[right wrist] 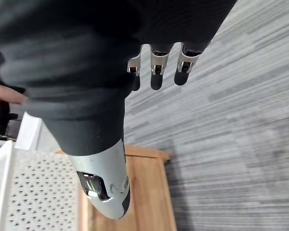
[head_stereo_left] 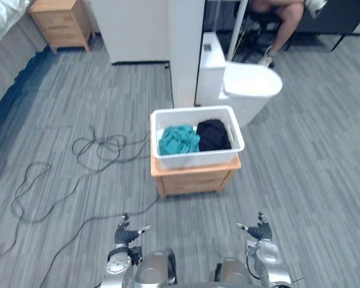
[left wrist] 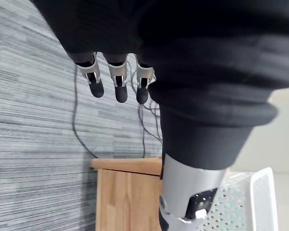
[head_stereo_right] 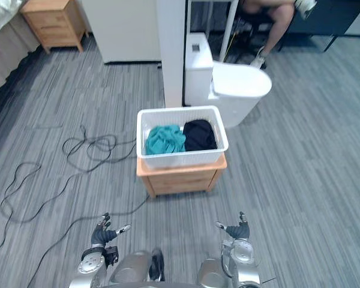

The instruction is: Pick up the laundry basket with both hands and put the clothes into the washing machine.

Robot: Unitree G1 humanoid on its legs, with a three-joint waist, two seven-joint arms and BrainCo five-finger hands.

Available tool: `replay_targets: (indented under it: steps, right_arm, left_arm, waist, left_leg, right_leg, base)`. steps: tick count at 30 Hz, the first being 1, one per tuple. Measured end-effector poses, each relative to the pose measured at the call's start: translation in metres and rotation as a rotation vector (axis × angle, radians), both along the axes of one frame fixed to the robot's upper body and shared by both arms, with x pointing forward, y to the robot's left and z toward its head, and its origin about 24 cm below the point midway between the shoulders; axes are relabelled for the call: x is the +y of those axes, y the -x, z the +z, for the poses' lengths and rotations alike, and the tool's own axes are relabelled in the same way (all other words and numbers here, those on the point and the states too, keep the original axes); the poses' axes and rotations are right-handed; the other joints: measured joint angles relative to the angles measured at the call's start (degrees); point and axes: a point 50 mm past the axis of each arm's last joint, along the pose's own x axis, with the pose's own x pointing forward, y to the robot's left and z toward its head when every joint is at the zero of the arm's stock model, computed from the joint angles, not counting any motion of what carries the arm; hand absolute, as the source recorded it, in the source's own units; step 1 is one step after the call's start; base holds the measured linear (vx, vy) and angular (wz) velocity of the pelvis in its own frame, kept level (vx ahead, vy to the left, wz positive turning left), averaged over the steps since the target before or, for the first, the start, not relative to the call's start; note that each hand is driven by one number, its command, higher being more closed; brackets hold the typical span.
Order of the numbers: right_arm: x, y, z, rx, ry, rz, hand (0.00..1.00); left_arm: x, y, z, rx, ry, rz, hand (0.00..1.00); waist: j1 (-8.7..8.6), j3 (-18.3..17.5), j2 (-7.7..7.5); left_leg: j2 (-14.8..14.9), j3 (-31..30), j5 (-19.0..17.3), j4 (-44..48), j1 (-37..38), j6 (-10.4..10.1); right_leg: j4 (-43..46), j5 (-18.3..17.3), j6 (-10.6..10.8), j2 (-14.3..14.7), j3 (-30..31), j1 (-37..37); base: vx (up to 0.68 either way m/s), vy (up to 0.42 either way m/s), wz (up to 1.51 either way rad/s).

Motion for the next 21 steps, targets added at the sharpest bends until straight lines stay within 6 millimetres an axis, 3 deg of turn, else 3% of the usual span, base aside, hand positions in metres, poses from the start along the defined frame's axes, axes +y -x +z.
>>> replay_targets:
  steps: [1,2,3,6,7,8,9,11,12,15,17,19,21]
  right_arm:
    - [0.000,0.001,0.000,0.002,0.000,-0.001,0.00]
    - [0.000,0.005,-0.002,0.013,-0.002,-0.004,0.00]
    - [-0.004,0.012,-0.006,0.039,0.004,-0.011,0.00]
    - [-0.008,0.018,-0.008,0.048,0.003,-0.032,0.00]
    - [-0.008,0.021,-0.005,0.036,0.002,-0.039,0.00]
    - [-0.008,0.022,-0.004,0.028,0.003,-0.041,0.00]
    - [-0.009,0.024,-0.002,0.018,-0.002,-0.050,0.00]
    - [-0.005,0.023,0.001,-0.007,-0.015,-0.057,0.00]
    - [-0.007,0.021,0.005,-0.025,-0.012,-0.067,0.00]
    - [-0.008,0.017,0.009,-0.048,-0.009,-0.070,0.00]
    - [-0.014,0.017,0.013,-0.068,0.005,-0.090,0.00]
    - [-0.008,0.019,0.015,-0.080,-0.018,-0.107,0.00]
    - [-0.013,0.013,0.027,-0.139,0.002,-0.111,0.00]
  left_arm:
    - [0.000,0.002,-0.002,0.012,0.001,0.001,0.00]
    - [0.002,0.007,-0.004,0.030,-0.002,0.004,0.00]
    - [0.004,0.011,-0.008,0.053,-0.001,0.014,0.00]
    - [-0.008,0.021,-0.014,0.078,0.049,0.049,0.00]
    - [-0.013,0.022,-0.015,0.075,0.073,0.065,0.00]
    - [-0.015,0.022,-0.015,0.074,0.081,0.068,0.00]
    - [-0.017,0.026,-0.016,0.082,0.092,0.070,0.00]
    - [-0.013,0.027,-0.015,0.073,0.092,0.067,0.00]
    - [-0.011,0.026,-0.013,0.067,0.087,0.071,0.00]
    - [-0.012,0.021,-0.009,0.034,0.102,0.081,0.00]
    - [-0.016,0.017,-0.007,0.012,0.134,0.103,0.00]
    - [-0.015,0.016,-0.003,-0.013,0.151,0.121,0.00]
    - [-0.014,0.010,0.003,-0.049,0.148,0.119,0.00]
  waist:
    - [-0.09,-0.1,-0.15]
    - [-0.08,-0.7,-1.09]
    - [-0.17,-1.0,-1.27]
    - [-0.06,-2.5,0.83]
    - [-0.03,-2.1,1.67]
    - [0.14,-2.0,2.10]
    - [1.59,-2.0,2.24]
    - [1.88,-1.9,1.39]
    - [1.88,-2.1,0.82]
    - [3.00,-2.3,0.88]
    - [2.96,-2.6,2.05]
    - [3.10,-3.1,0.18]
    - [3.02,-3.2,-0.06]
  left_leg:
    - [0.1,0.0,-0.2,-0.3,0.9,-0.9]
    - [-0.2,-0.2,-1.4,-0.4,2.2,-2.9]
    - [-0.8,-1.8,-3.0,-0.4,3.2,-5.1]
    - [3.1,-3.3,-3.1,5.2,1.5,-5.7]
    - [6.7,-3.4,-2.4,18.9,-3.6,-6.9]
    - [8.7,-3.4,-1.1,25.0,-5.8,-8.4]
    - [12.1,-3.5,-1.4,33.5,-9.3,-8.8]
    - [13.0,-3.3,-2.1,35.8,-11.8,-7.6]
    - [12.9,-3.0,-2.7,33.6,-13.1,-6.5]
    - [11.1,-3.6,-2.5,19.2,-13.7,-6.7]
    - [9.3,-5.6,2.7,7.3,-12.3,-8.0]
    - [7.0,-4.1,2.8,4.6,-9.3,-8.1]
    - [5.7,-3.1,2.7,3.5,-7.8,-7.8]
  right_leg:
    - [-4.5,1.4,-0.3,1.0,0.1,-0.3]
    - [-14.4,8.2,-0.7,3.0,1.2,-0.4]
    - [-15.6,14.8,-4.5,3.8,2.9,-0.3]
    - [-17.0,11.2,-4.6,5.8,1.3,1.5]
    - [-19.2,10.4,-5.6,7.8,-0.1,4.8]
    - [-20.0,10.3,-5.9,8.9,-0.4,6.3]
    - [-20.7,9.3,-7.4,10.3,-0.2,8.8]
    - [-20.7,8.2,-7.9,10.3,-0.1,10.3]
    - [-21.2,7.7,-7.8,10.1,0.3,11.2]
    - [-21.8,7.9,-6.7,9.7,2.0,11.9]
    - [-21.4,7.2,-5.3,9.9,2.1,11.9]
    - [-21.8,6.7,-3.5,7.7,3.2,13.3]
    - [-22.0,6.4,-2.5,6.4,3.6,13.7]
  base:
    - [0.44,-0.116,0.17]
    - [0.36,-0.122,0.33]
    - [0.42,-0.148,0.24]
    - [0.37,-0.189,0.17]
    - [0.30,-0.208,0.32]
    - [0.34,-0.215,0.03]
    - [0.23,-0.085,-0.23]
    - [0.25,-0.078,-0.15]
    - [0.27,-0.048,-0.15]
    - [0.23,0.064,-0.28]
    - [0.23,0.156,-0.08]
    - [0.22,0.161,-0.05]
    - [0.13,0.136,-0.08]
